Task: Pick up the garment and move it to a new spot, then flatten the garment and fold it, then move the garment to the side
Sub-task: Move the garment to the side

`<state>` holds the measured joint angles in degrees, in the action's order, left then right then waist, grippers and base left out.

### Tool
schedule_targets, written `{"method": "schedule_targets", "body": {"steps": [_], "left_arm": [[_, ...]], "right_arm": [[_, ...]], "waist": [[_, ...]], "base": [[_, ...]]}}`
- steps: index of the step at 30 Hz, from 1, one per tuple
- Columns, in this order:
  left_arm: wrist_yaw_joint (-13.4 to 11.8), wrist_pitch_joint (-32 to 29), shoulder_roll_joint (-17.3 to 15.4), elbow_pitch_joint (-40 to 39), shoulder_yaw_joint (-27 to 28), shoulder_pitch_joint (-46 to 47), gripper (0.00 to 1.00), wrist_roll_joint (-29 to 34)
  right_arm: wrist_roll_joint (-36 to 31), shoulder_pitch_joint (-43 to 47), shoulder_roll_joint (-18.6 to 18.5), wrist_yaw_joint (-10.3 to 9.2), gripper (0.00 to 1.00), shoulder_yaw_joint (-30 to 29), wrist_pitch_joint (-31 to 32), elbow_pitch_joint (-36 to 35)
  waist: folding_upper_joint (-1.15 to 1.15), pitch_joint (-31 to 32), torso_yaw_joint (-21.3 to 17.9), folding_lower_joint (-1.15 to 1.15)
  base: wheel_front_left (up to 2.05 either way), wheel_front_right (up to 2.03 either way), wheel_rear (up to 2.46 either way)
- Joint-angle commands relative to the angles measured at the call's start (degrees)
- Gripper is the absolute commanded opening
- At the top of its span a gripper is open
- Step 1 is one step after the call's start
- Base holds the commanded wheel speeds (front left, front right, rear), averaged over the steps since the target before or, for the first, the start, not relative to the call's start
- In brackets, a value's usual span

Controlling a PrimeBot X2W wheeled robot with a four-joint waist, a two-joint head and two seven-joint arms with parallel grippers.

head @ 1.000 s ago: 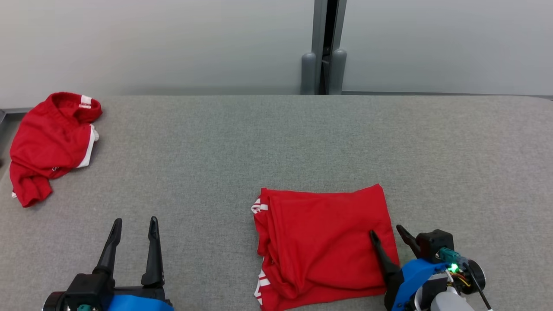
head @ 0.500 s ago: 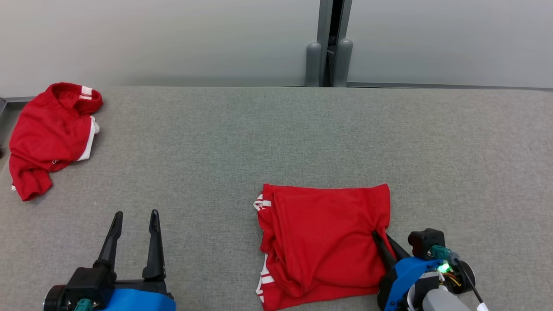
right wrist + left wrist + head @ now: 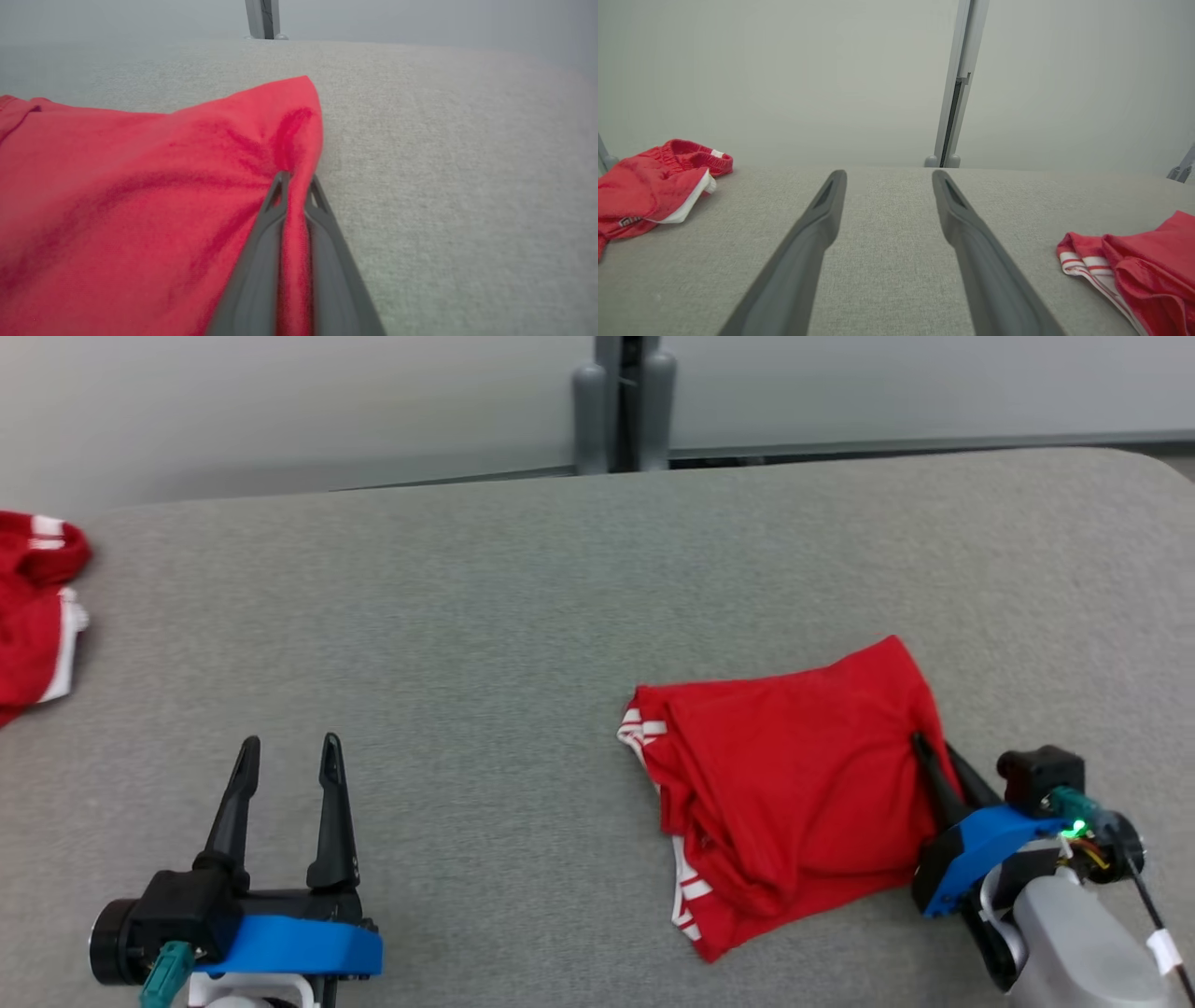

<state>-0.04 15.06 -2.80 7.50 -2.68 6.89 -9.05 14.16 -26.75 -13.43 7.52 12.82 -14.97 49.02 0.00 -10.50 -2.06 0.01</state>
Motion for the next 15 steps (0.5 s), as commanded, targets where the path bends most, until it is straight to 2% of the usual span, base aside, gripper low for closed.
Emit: {"method": "schedule_targets", "body": {"steps": [1,8,15], "left_arm": [[-0.1,0.1,-0.2,-0.3,0.0,1.1,1.00,0.2],[1.2,0.1,-0.2,-0.1,0.3,3.9,1.00,2.5],[1.6,0.1,-0.2,0.5,-1.2,7.0,1.00,2.7]], "right_arm": [[-0.3,-1.3,-0.9,-0.06,0.00,-0.7,-0.2,-0.9],[-0.3,-0.7,-1.8,-0.05,0.00,-5.2,-0.2,-4.1],[-1.4,1.9,-0.8,-0.05,0.00,-8.4,-0.2,-7.2]], "waist": [[0.00,-2.3,-3.3,-0.01],[0.00,-5.2,-9.9,-0.01],[0.00,-6.3,-12.1,-0.01]], "base": [[0.00,0.00,0.00],[0.00,0.00,0.00],[0.00,0.00,0.00]]}}
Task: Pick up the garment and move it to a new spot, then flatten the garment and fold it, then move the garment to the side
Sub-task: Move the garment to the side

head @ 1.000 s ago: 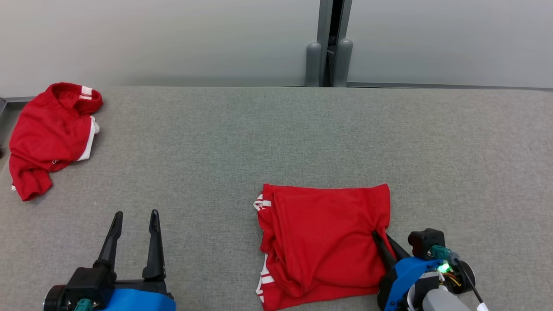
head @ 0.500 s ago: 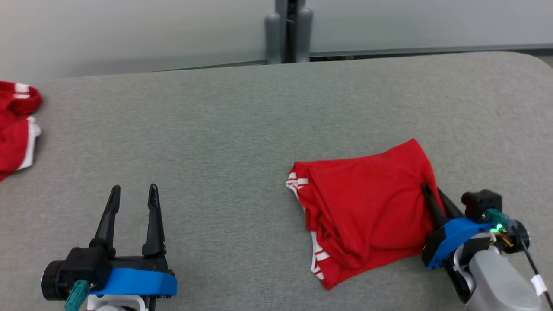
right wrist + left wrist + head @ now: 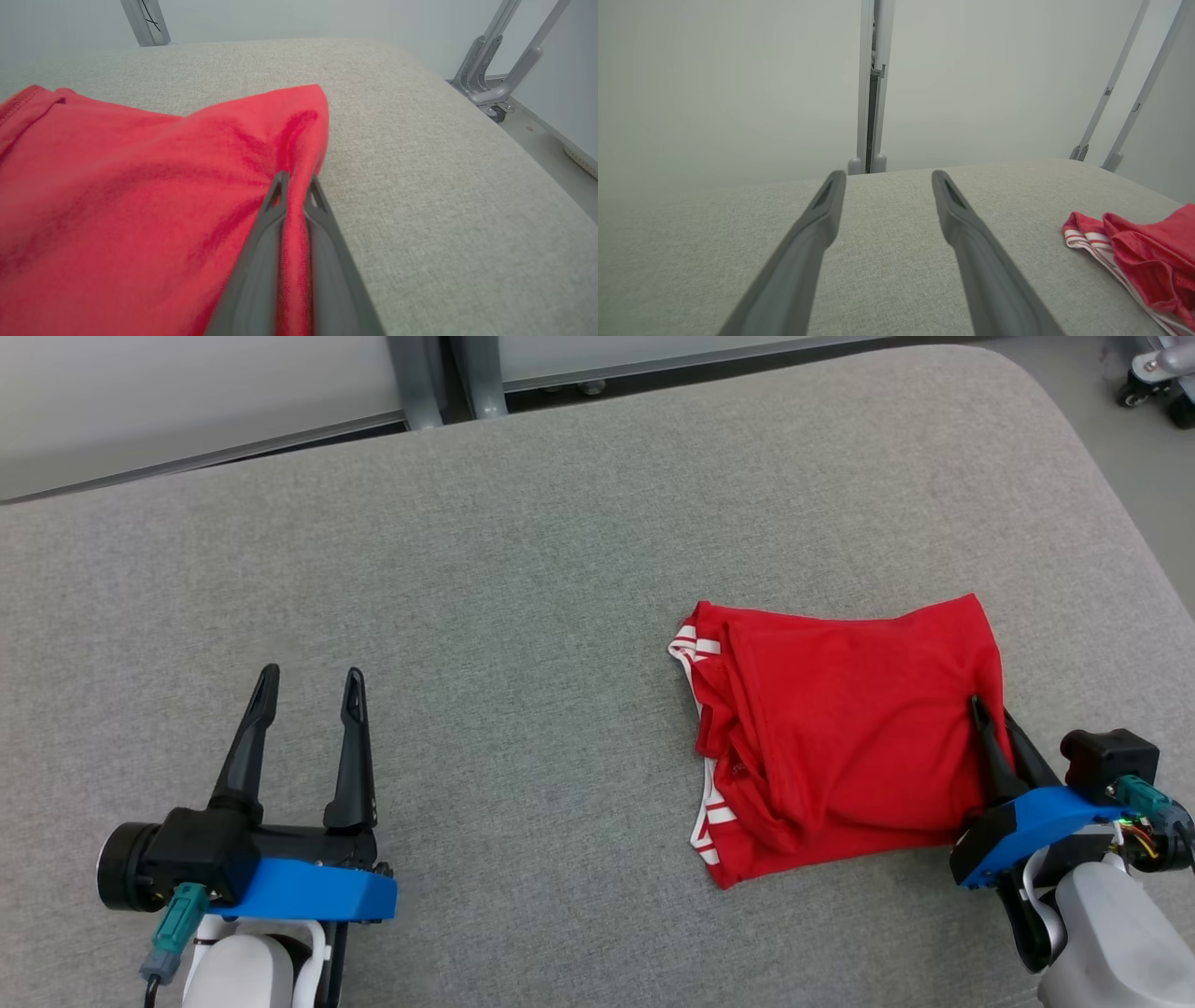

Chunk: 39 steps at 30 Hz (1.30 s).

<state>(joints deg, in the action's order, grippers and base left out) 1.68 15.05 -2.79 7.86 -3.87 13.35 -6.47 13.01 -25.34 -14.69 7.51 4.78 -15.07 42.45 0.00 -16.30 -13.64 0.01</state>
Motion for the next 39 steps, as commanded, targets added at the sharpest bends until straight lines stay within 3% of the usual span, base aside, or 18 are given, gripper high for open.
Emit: {"method": "schedule_targets", "body": {"steps": [1,8,13,20,30,39], "left_arm": [[-0.2,0.2,-0.2,0.2,-0.1,0.7,1.00,0.0],[-0.5,0.2,-0.2,-0.2,0.0,1.2,1.00,-0.2],[-0.3,0.2,-0.2,-1.1,0.5,2.0,1.00,0.7],[0.6,0.2,-0.2,-2.1,0.4,4.7,1.00,2.1],[1.2,0.2,-0.2,-4.1,-1.1,9.8,1.00,3.4],[1.1,0.0,-0.3,-4.7,-1.0,11.1,1.00,4.2]], "right_arm": [[-0.4,0.5,0.6,-0.04,0.00,-0.6,-0.1,-1.1],[-1.5,-1.6,1.2,-0.04,0.00,-1.3,-0.1,-4.1],[-2.0,-6.9,-0.5,-0.04,0.00,-1.1,-0.1,-4.8],[-2.7,-18.0,-6.7,-0.04,0.00,-1.9,-0.1,-2.8],[-1.5,-31.0,-19.8,-0.04,0.00,-8.8,-0.1,6.1],[-2.8,-35.2,-23.3,-0.04,0.00,-10.3,-0.1,11.3]], "waist": [[0.00,-0.5,-0.6,-0.01],[0.00,-1.1,0.5,-0.01],[0.00,-3.8,1.3,-0.01],[0.00,-9.7,2.7,-0.01],[0.00,-18.3,6.3,-0.01],[0.00,-21.1,7.5,-0.01]], "base": [[0.00,0.00,0.00],[0.00,0.00,0.00],[0.00,0.00,0.00],[0.00,0.00,0.00],[0.00,0.00,0.00],[0.00,0.00,0.00]]}}
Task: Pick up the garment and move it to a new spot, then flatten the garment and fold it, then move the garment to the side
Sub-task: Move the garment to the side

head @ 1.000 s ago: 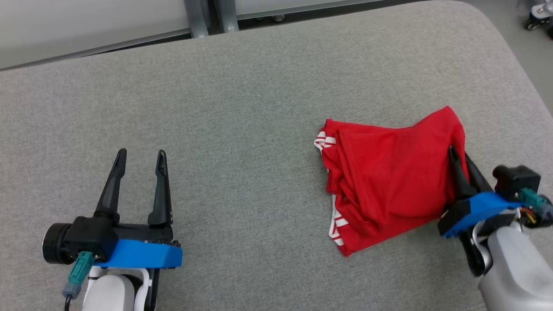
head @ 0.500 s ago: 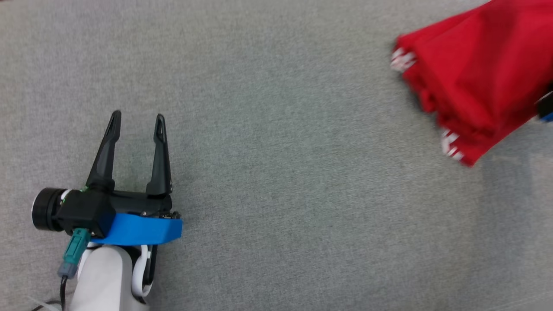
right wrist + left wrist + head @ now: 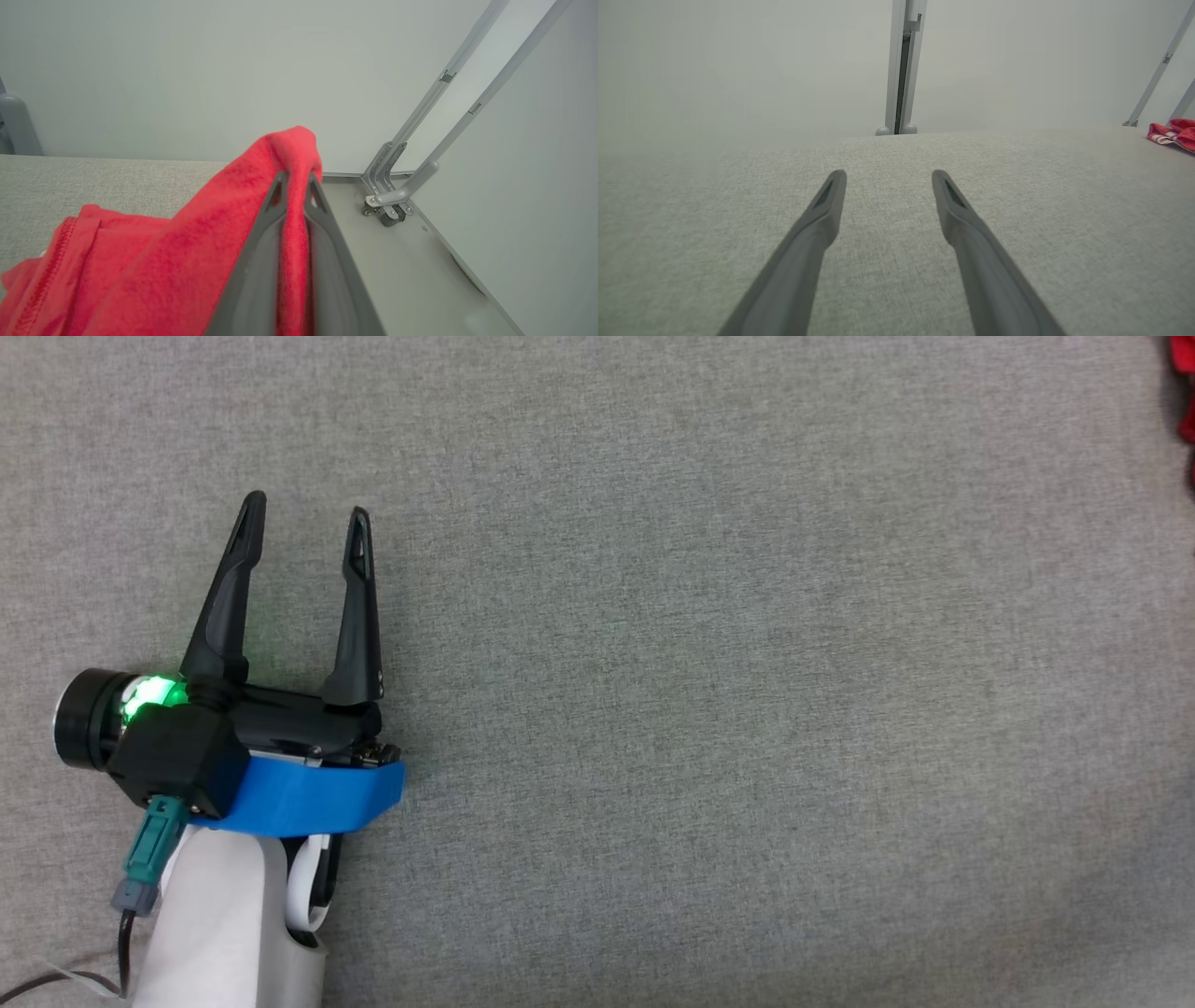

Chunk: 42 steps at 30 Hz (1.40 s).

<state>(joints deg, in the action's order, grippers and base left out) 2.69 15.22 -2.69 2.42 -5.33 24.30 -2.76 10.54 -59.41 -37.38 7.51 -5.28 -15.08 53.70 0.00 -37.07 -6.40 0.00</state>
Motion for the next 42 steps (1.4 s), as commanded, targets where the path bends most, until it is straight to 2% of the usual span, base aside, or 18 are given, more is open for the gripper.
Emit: {"method": "schedule_targets", "body": {"steps": [1,2,3,9,16,23,30,36,42], "left_arm": [[0.1,-0.2,-0.4,0.7,0.5,0.3,1.00,0.5],[0.1,-0.2,-0.4,0.7,0.6,0.3,1.00,0.6],[0.1,-0.2,-0.4,0.8,0.7,0.4,1.00,0.7],[-0.2,-0.2,-0.4,0.8,1.0,0.1,1.00,0.7],[-0.7,-0.1,-0.4,1.5,1.3,-2.3,1.00,-1.0],[-1.6,-0.1,-0.4,2.7,2.7,-7.3,1.00,-3.0],[-2.1,-0.1,-0.4,4.4,4.7,-12.7,1.00,-4.2],[-2.2,-0.1,-0.3,6.1,5.0,-16.3,1.00,-5.5],[-2.5,-0.1,-0.3,6.9,4.4,-19.9,1.00,-6.2]], "right_arm": [[-0.6,-1.4,-0.6,-0.04,0.08,-0.3,-0.1,0.4],[-0.7,-1.7,-0.5,-0.04,0.42,-0.4,-0.1,0.8],[-1.0,-2.0,-0.4,-0.04,1.00,-0.6,-0.1,1.1],[-3.8,-1.3,0.3,-0.04,1.00,-3.0,-0.1,0.4],[-7.5,5.0,4.3,-0.04,1.00,-4.6,0.0,-9.0],[-8.6,15.3,12.2,-0.04,1.00,-1.4,-0.1,-20.6],[-6.6,25.3,19.9,-0.04,1.00,3.9,-0.1,-28.0],[-4.4,35.4,24.9,-0.04,1.00,4.9,-0.1,-32.9],[-3.3,45.3,28.1,-0.04,1.00,5.3,0.0,-35.7]], "waist": [[0.00,-0.5,0.3,0.00],[0.00,-0.6,0.3,0.00],[0.00,-0.6,0.4,0.00],[0.00,0.9,0.2,0.00],[0.00,7.2,0.4,0.00],[0.00,15.3,1.4,0.00],[0.00,22.2,2.3,0.00],[0.00,27.7,3.9,0.00],[0.00,31.9,4.4,0.00]], "base": [[0.00,0.00,0.00],[0.00,0.00,0.00],[0.00,0.00,0.00],[0.00,0.00,0.00],[0.00,0.00,0.00],[0.00,0.00,0.00],[0.00,0.00,0.00],[0.00,0.00,0.00],[0.00,0.00,0.00]]}}
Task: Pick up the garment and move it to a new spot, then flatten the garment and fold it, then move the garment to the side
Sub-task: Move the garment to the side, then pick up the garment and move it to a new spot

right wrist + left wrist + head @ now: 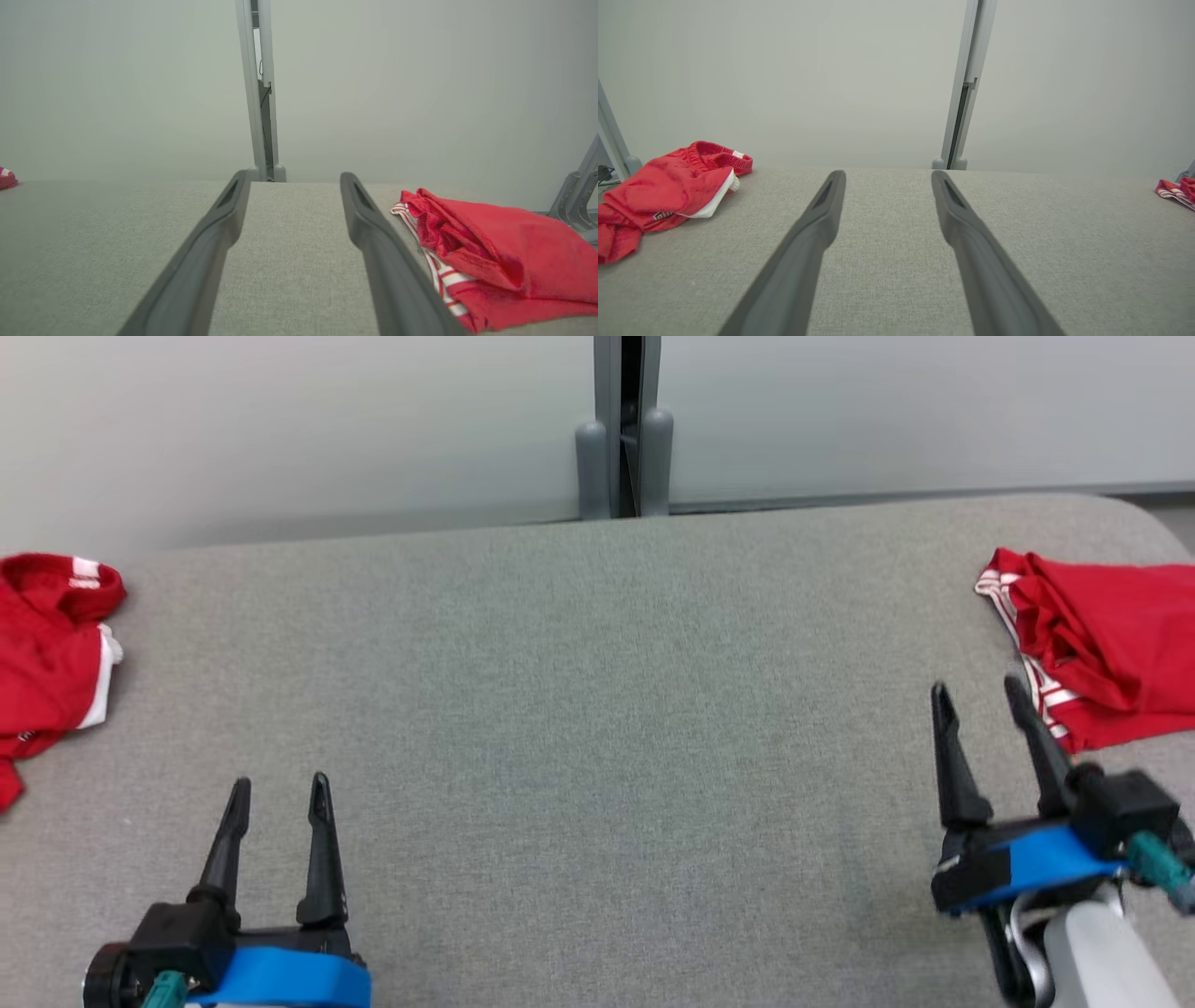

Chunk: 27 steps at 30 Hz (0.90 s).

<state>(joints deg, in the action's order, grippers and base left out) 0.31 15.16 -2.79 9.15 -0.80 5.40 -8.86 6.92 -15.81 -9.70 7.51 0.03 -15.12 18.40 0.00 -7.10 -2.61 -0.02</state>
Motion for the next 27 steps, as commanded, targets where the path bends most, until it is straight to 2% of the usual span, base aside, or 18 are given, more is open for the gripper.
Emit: {"method": "schedule_targets", "body": {"steps": [1,13,27], "left_arm": [[-0.1,0.0,-0.2,0.3,-0.2,-1.5,1.00,-0.2],[-0.6,0.0,-0.2,0.9,-1.0,-4.9,1.00,-0.7],[-0.5,0.0,-0.2,1.4,-1.0,-5.5,1.00,-1.0]], "right_arm": [[0.3,2.9,0.8,-0.04,1.00,-0.1,0.0,-0.8],[0.8,13.5,4.8,-0.03,1.00,-0.9,0.0,-4.5],[-0.2,15.7,5.9,-0.03,1.00,-1.4,0.0,-5.0]], "waist": [[0.00,2.4,0.6,0.02],[0.00,6.3,0.9,0.02],[0.00,7.0,1.6,0.02]], "base": [[0.00,0.00,0.00],[0.00,0.00,0.00],[0.00,0.00,0.00]]}}
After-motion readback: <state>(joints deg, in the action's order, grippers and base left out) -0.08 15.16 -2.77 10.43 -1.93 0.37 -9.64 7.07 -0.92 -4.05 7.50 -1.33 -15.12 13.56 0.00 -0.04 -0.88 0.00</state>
